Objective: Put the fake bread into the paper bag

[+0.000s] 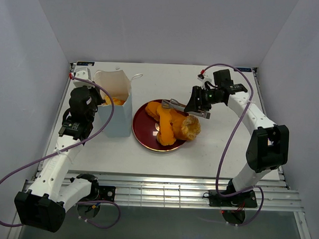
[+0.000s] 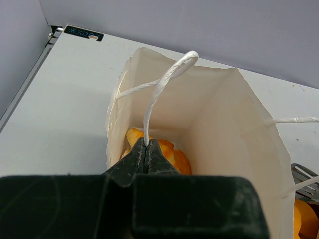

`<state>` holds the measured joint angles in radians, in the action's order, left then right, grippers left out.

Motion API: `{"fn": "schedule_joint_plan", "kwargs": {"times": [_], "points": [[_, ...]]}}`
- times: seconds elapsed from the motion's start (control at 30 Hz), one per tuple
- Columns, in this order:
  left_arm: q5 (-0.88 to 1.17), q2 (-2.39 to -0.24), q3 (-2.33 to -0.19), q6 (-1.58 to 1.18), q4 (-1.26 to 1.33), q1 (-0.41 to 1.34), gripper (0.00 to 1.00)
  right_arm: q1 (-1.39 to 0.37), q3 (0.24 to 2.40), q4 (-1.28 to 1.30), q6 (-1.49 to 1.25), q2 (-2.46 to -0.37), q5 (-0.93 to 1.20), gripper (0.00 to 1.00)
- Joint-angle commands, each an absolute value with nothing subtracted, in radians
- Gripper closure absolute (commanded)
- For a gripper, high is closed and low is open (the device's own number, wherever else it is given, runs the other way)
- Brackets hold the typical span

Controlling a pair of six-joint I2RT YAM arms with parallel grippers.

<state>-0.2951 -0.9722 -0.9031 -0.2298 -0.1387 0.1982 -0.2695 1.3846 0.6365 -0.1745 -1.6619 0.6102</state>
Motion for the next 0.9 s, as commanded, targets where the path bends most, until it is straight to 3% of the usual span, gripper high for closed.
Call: {"fn": "schedule_joint_plan", "kwargs": {"times": [0.0, 0.87], "points": [[-0.287, -0.948, -0.927, -0.233, -0.149, 0.195, 1.0, -0.265, 1.434, 0.647, -0.155, -1.686, 0.693, 0.46], [-0.284, -0.945, -0.928, -0.235, -0.147, 0.195, 1.0, -0.265, 1.499, 0.715, -0.135, -1.703, 0.601, 0.48]]}}
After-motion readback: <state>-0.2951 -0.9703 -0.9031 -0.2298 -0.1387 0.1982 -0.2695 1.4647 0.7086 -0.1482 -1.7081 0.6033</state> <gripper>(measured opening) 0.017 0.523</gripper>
